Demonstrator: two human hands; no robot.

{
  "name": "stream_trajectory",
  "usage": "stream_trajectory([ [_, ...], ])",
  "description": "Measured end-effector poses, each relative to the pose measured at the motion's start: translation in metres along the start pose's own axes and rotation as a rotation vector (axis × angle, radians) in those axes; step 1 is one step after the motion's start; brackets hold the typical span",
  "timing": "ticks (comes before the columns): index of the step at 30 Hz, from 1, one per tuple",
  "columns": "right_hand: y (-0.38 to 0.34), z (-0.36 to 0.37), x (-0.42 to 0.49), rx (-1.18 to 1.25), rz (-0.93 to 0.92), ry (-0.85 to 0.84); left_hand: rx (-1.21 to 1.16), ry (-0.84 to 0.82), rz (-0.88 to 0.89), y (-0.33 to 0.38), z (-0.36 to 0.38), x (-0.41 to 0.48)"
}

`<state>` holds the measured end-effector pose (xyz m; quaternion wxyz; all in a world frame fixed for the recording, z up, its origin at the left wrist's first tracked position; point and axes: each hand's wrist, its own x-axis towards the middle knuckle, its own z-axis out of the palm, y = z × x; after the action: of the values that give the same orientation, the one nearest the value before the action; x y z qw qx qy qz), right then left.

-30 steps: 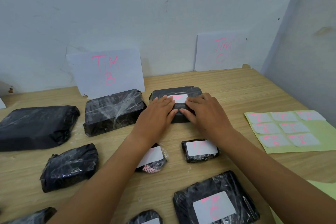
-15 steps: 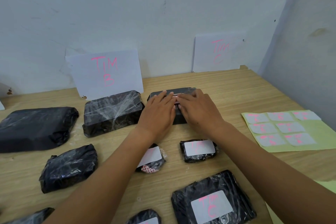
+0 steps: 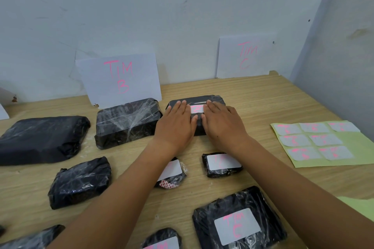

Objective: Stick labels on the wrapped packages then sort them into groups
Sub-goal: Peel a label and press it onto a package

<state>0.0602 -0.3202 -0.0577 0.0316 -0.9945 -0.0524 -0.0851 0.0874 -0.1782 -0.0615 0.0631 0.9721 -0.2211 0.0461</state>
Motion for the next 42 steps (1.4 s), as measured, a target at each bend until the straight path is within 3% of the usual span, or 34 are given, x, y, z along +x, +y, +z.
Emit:
stream_trajectory([
  [8,0.01,-0.001,-0.002,0.129,-0.136,0.033,0.003,0.034,0.133,-0.003,0.001,-0.007],
  [11,0.012,-0.002,-0.006,0.103,-0.11,0.0,-0.043,0.028,0.151,-0.009,0.003,-0.007],
  [20,0.008,-0.003,-0.009,0.063,0.027,0.125,0.004,0.156,0.076,-0.004,0.004,-0.01],
  [28,0.008,-0.006,-0.007,-0.107,-0.066,-0.003,0.049,0.084,0.097,-0.002,0.003,-0.009],
  [36,0.008,0.0,-0.008,0.076,0.0,0.049,-0.055,0.09,0.047,-0.001,0.005,-0.012],
  [42,0.012,0.001,-0.008,0.053,-0.052,0.034,0.097,0.093,0.056,0.002,0.001,-0.012],
])
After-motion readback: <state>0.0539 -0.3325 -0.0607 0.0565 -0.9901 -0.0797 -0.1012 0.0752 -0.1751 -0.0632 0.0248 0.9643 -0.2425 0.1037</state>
